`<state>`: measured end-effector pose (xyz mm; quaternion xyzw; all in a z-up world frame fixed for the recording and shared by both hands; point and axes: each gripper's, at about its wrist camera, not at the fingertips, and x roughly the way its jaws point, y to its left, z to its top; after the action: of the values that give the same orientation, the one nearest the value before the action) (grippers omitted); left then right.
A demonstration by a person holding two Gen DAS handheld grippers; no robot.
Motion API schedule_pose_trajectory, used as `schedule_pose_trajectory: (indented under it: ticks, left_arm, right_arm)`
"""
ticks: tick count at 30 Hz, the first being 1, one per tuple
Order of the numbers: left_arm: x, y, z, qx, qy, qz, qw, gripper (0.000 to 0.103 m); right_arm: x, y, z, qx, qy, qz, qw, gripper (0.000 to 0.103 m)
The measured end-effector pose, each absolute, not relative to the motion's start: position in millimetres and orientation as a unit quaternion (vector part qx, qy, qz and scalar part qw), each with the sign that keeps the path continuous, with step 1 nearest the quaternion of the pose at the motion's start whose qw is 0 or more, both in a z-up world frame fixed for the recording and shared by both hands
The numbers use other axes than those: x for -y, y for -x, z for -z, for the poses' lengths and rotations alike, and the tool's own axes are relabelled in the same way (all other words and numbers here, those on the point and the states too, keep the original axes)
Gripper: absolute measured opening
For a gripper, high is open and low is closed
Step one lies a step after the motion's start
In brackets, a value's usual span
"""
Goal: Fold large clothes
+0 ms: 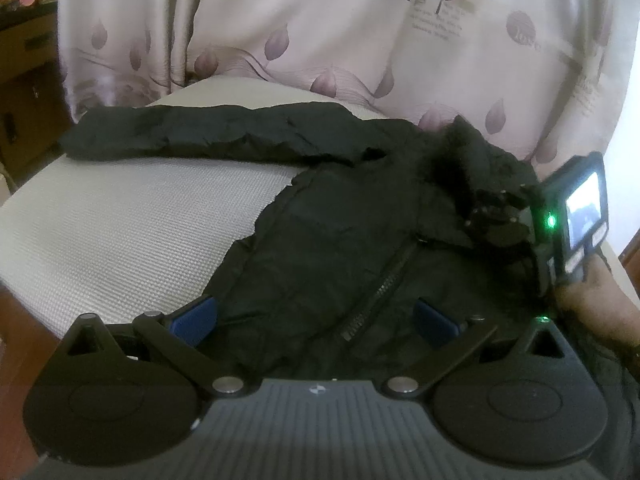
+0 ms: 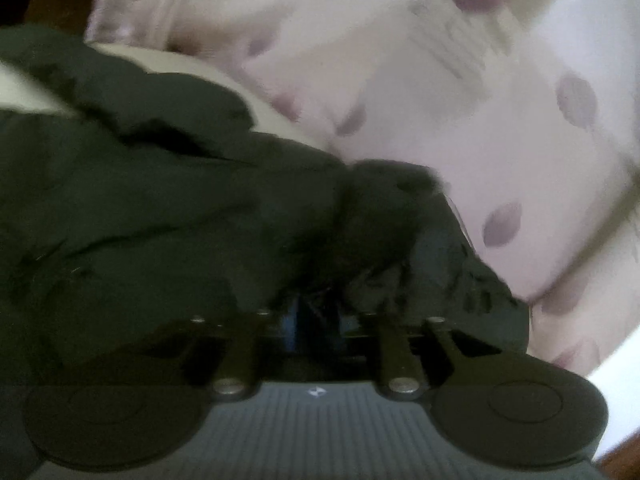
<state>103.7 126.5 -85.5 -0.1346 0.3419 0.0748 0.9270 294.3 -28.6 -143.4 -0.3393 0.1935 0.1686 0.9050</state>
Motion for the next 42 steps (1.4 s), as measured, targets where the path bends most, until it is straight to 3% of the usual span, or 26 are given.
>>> schedule_pose_trajectory:
  ticks: [7, 10, 11, 12, 17, 24, 27, 29, 32, 36, 38, 40, 41, 42]
  left_arm:
    - [-146, -106, 75, -0.322, 0.145, -0.089, 0.931, 0.103]
    - [-171, -110, 72, -0.309, 0.179, -0.091, 0.930, 0.099]
    - [-182, -113, 73, -0.312, 0.197, -0.092, 0.925, 0.099]
    - [-193, -116, 74, -0.315, 0.215, -0.095, 0.919, 0.098]
    - [-255, -132, 89, -0.321, 0.298, -0.122, 0.891, 0.086]
    - [-329, -170, 101, -0.315, 0.327, -0.173, 0.874, 0.083]
    - [-357, -190, 107, -0.320, 0.339, -0.184, 0.865, 0.067]
    - [-375, -203, 108, -0.315, 0.358, -0.183, 0.860, 0.065]
    - [-387, -222, 108, -0.318, 0.367, -0.178, 0.856, 0.067]
    - [-392, -235, 112, -0.299, 0.378, -0.173, 0.859, 0.080]
    - [-389, -242, 112, -0.293, 0.371, -0.184, 0.862, 0.078]
    - [-388, -252, 113, -0.291, 0.355, -0.198, 0.866, 0.053]
    - [-389, -258, 115, -0.301, 0.349, -0.200, 0.865, 0.017]
    - [-392, -265, 118, -0.311, 0.352, -0.192, 0.862, 0.003]
  right_arm:
    - [25, -281, 141, -0.194, 0.354, -0.188, 0.895, 0.033]
    - [29, -265, 130, -0.191, 0.350, -0.199, 0.895, 0.059]
    - [32, -256, 126, -0.183, 0.347, -0.203, 0.897, 0.076]
    - [35, -246, 122, -0.178, 0.339, -0.211, 0.900, 0.084]
    - [43, -209, 125, -0.182, 0.319, -0.238, 0.899, 0.084]
    - [64, -213, 128, -0.223, 0.216, -0.245, 0.918, 0.084]
    - [69, -218, 133, -0.234, 0.182, -0.245, 0.923, 0.085]
    - [72, -218, 138, -0.238, 0.166, -0.244, 0.925, 0.086]
    - [74, -218, 140, -0.238, 0.156, -0.242, 0.928, 0.088]
    - [75, -219, 141, -0.240, 0.146, -0.238, 0.930, 0.092]
    - [76, -220, 142, -0.242, 0.141, -0.237, 0.930, 0.093]
    - [78, -222, 142, -0.247, 0.134, -0.237, 0.930, 0.097]
    - [79, -224, 142, -0.251, 0.129, -0.236, 0.930, 0.099]
    - [80, -226, 142, -0.256, 0.122, -0.236, 0.930, 0.100]
